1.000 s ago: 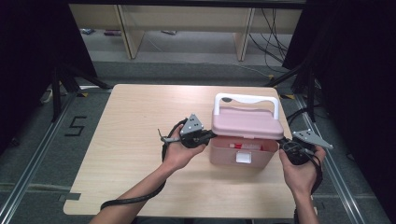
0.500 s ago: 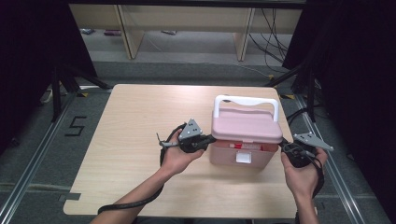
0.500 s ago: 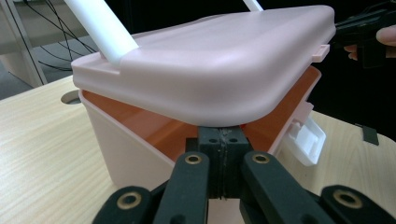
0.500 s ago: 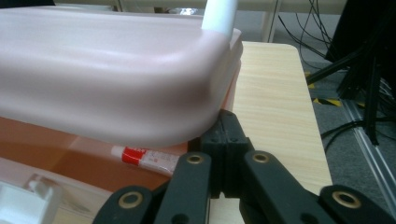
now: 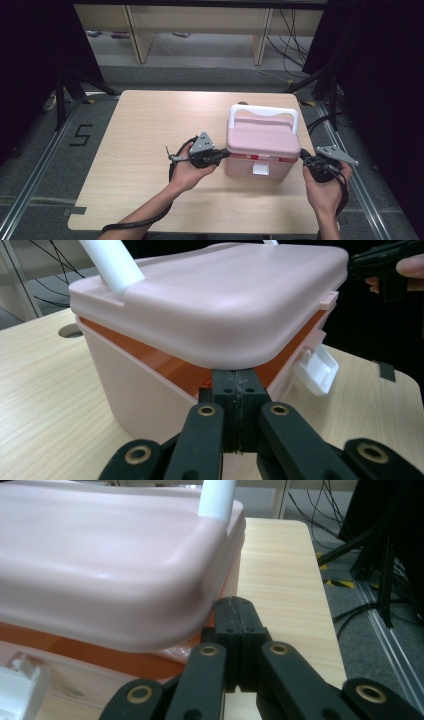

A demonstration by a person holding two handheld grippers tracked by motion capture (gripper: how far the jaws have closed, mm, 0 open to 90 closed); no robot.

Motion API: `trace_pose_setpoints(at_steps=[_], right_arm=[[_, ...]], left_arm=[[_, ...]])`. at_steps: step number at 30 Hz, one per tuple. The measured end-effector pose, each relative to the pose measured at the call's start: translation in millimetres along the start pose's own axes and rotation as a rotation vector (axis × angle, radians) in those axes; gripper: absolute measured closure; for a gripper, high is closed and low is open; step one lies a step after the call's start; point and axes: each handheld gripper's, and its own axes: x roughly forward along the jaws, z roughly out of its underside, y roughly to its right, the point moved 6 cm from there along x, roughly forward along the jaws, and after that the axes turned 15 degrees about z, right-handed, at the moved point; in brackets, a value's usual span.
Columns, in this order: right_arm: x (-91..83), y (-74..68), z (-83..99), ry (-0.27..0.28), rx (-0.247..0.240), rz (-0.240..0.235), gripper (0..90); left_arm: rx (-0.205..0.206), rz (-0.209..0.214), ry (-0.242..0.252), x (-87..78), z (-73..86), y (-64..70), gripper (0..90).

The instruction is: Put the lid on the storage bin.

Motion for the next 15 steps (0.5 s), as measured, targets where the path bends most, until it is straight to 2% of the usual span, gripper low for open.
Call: trace_pose_setpoints(at_steps=[1,3,4,6,8,9,10,11,12,13,14,15], right_arm=[[-0.7,-1.6,0.6,-0.004,0.019,0.0,90.0],[0.2,-0.1,0.5,0.004,0.001,-0.003,90.0],[-1.1,-1.5,-0.2,0.008,0.019,-0.002,90.0],[-2.6,0.5,-0.7,0.013,0.005,0.005,90.0],[-5.2,-1.2,0.1,0.004,0.038,0.014,90.0],[-4.8,1.7,0.5,0.014,0.008,0.016,90.0],[-5.2,2.4,0.7,0.016,0.004,0.02,90.0],[-5.2,2.4,0.7,0.016,0.004,0.02,90.0],[-6.7,0.0,2.2,-0.004,0.033,0.017,90.0],[-5.5,2.9,1.5,0.019,0.001,0.02,90.0],[-6.3,1.0,2.4,0.015,0.031,0.018,90.0],[-7.5,2.4,3.2,0.01,0.02,0.018,90.0]], left_arm=[[0.001,-0.005,-0.007,-1.2,0.3,0.8,89.3],[0.002,-0.001,-0.006,-1.3,0.2,2.5,89.3],[0.007,-0.001,-0.007,-1.9,-0.2,3.0,89.3],[0.014,-0.003,-0.011,-4.2,-1.0,3.8,89.2],[0.018,-0.004,-0.011,-7.0,-0.6,4.5,89.2],[0.019,-0.005,-0.013,-8.2,-0.1,4.7,89.1],[0.02,-0.005,-0.012,-9.6,0.5,5.0,89.1],[0.02,-0.005,-0.009,-10.9,1.2,5.2,89.1],[0.022,-0.005,-0.008,-12.3,1.6,5.4,89.0],[0.022,-0.008,-0.01,-13.9,2.1,5.9,88.9],[0.024,-0.012,-0.011,-15.8,2.2,6.6,88.8],[0.027,-0.011,-0.007,-17.7,1.6,7.5,88.7]])
